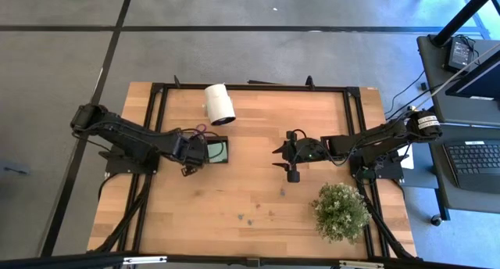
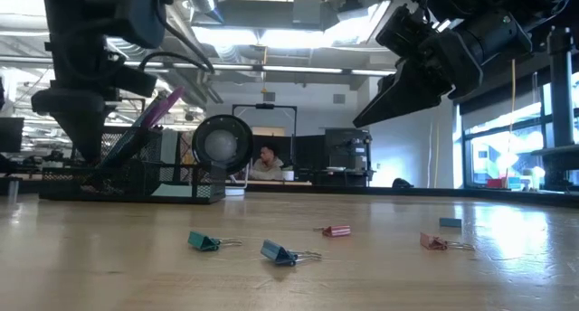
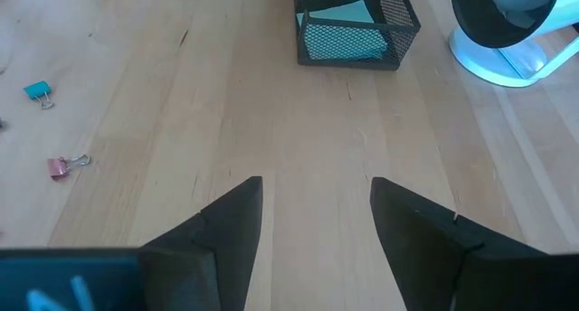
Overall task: Pick and place office supplies into organizer
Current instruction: Put the yellow binder clip into the black desk organizer, then put the blue binder clip into the black desk organizer
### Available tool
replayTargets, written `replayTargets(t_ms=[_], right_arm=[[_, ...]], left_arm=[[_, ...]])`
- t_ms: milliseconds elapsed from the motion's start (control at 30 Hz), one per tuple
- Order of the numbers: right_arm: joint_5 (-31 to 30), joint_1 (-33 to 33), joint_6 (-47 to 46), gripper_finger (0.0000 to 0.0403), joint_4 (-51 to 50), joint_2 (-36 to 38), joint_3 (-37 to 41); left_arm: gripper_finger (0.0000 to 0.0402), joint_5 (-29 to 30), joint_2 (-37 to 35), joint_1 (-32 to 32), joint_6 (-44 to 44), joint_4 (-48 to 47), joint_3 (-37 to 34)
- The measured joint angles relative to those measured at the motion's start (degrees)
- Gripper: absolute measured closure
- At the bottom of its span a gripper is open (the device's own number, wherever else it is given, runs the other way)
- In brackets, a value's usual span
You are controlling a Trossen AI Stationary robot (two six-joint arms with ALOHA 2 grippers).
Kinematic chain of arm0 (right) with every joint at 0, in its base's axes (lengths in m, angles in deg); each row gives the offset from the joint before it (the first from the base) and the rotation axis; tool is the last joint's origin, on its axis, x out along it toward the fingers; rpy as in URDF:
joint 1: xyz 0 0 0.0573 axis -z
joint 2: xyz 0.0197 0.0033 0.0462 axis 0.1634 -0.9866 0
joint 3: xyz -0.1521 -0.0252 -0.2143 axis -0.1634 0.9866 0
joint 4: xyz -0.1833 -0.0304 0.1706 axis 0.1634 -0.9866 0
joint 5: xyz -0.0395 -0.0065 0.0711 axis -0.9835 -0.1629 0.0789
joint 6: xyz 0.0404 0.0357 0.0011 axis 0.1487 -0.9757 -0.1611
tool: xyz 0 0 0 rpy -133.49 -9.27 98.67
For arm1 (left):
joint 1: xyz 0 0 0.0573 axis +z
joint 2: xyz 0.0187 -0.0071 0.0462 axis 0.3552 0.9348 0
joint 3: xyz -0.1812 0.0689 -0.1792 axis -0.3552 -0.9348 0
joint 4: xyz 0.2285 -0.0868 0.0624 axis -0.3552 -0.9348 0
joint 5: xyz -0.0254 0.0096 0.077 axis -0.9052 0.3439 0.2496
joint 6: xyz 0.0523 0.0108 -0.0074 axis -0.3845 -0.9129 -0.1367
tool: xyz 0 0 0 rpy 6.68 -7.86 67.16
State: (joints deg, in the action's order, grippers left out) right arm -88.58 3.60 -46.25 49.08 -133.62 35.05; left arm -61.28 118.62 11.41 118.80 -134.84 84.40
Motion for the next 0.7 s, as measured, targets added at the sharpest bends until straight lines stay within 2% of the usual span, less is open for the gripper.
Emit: replayTargets(t_ms=[267,700], right_arm=[[0.0,0.0,-0.1,0.0193,0.0,0.0,0.0],[0.0,0.0,0.0,0.0193,0.5,0.0,0.0]], left_arm=[[0.0337,-0.8,0.0,0.7,0.0,0.3,0.0],[0.0289,-1.8,0.0,0.7,-1.9,0.3,0.0]])
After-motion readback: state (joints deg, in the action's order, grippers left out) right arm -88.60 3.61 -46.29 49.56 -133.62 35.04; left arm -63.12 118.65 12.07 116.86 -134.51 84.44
